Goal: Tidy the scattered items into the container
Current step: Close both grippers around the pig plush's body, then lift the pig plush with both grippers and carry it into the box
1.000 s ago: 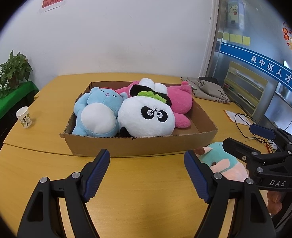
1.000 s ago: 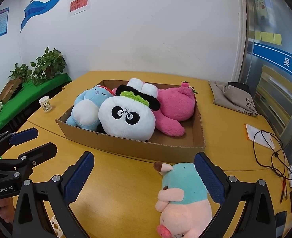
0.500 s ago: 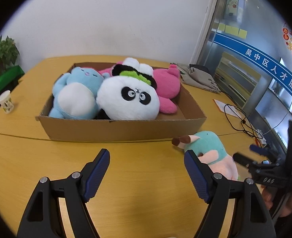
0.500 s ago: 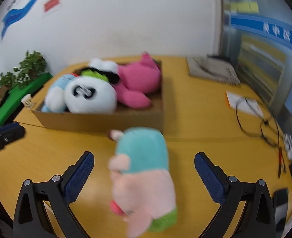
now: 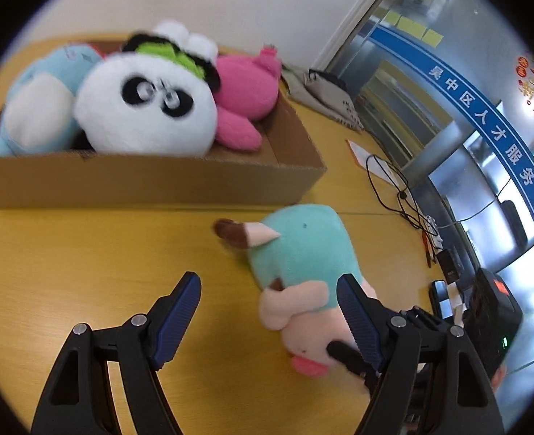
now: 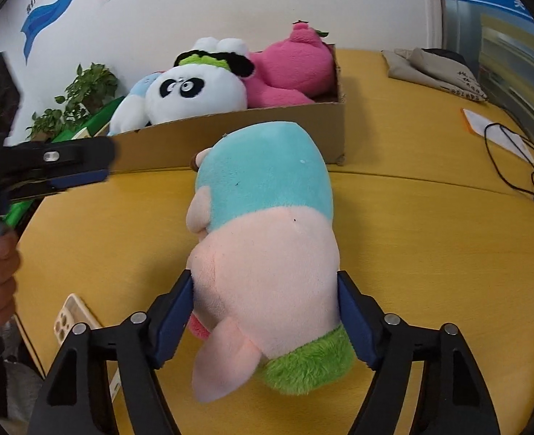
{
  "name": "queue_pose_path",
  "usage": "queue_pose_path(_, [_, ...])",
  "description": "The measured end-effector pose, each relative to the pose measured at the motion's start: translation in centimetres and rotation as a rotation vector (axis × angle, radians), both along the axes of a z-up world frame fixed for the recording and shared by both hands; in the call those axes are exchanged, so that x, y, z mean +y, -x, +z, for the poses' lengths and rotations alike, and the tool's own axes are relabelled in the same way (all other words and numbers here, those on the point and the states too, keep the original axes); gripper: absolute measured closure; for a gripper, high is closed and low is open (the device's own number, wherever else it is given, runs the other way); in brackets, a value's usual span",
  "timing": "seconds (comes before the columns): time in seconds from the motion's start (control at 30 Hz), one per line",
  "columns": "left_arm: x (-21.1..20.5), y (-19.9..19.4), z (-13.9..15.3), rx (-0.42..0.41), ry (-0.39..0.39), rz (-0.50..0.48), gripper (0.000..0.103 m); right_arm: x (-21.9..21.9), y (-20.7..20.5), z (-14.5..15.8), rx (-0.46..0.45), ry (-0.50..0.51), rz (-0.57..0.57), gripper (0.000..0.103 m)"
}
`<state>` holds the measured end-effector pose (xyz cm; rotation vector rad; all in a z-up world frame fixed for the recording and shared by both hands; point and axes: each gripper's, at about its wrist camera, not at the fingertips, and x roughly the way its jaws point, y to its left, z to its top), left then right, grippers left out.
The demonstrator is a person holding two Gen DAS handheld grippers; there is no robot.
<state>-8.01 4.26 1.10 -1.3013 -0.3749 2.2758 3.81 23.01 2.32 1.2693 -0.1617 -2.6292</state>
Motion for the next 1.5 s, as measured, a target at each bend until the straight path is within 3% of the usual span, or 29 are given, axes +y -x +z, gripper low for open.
queue_pose_path(0.1, [1.6, 0.6, -1.2, -0.046, -0.058, -0.04, 0.026, -1.3, -0.7, 0.0, 0.014, -0.01, 0.05, 0.026])
queue_pose_path(0.2, [2.4, 1.0, -1.8, -0.041, -0.02, -0.022, 0.025, -2.7, -1.3, -0.1, 0.022, -0.009, 0.112, 0.027])
queue_pose_path(0.4, [1.9, 1.9, -2.6, -0.063, -0.003, -0.006, 0.026, -3.4, -1.9, -0.1, 0.051, -0.032, 0.133, 0.029])
queue_pose_path(0.57, [2.4, 2.2, -2.3, -0.06, 0.032, -0.035, 0.043, -3.2, -1.5, -0.2, 0.048, -0.017, 0.13, 0.032])
queue_pose_path(0.63, [2.3, 2.1, -1.4, -0.057, 0.04, -0.037, 0.049, -3.1, -1.3, 0.1, 0.045, -0.012, 0.129, 0.034])
queue_pose_path(0.77, [2.7, 1.5, 2.5, 0.049, 0.078, -0.049, 0.051, -3.2, -1.1, 1.2, 0.078, -0.023, 0.127, 0.037])
queue_pose_path(0.9, [2.5, 2.2, 6.9, 0.152, 0.078, -0.055, 0.051, -3.2, -0.2, 4.4, 0.154, -0.022, 0.129, 0.037])
queue_pose_path(1.1, [3.1, 6.4, 13.9, 0.324, 0.11, -0.089, 0.051, -2.6, 3.7, 10.3, 0.283, -0.057, 0.133, 0.037])
queue_pose_path(1.2, [3.5, 9.2, 16.0, 0.397, 0.14, -0.092, 0.051, -2.3, 6.9, 12.9, 0.351, -0.059, 0.122, 0.037])
queue_pose_path(1.33, [3.4, 14.3, 15.7, 0.396, 0.168, -0.073, 0.051, -1.8, 12.2, 13.5, 0.39, -0.025, 0.102, 0.037])
queue_pose_path(1.5, [3.8, 20.0, 11.8, 0.307, 0.184, -0.068, 0.051, -1.2, 17.9, 10.2, 0.382, 0.001, 0.092, 0.037])
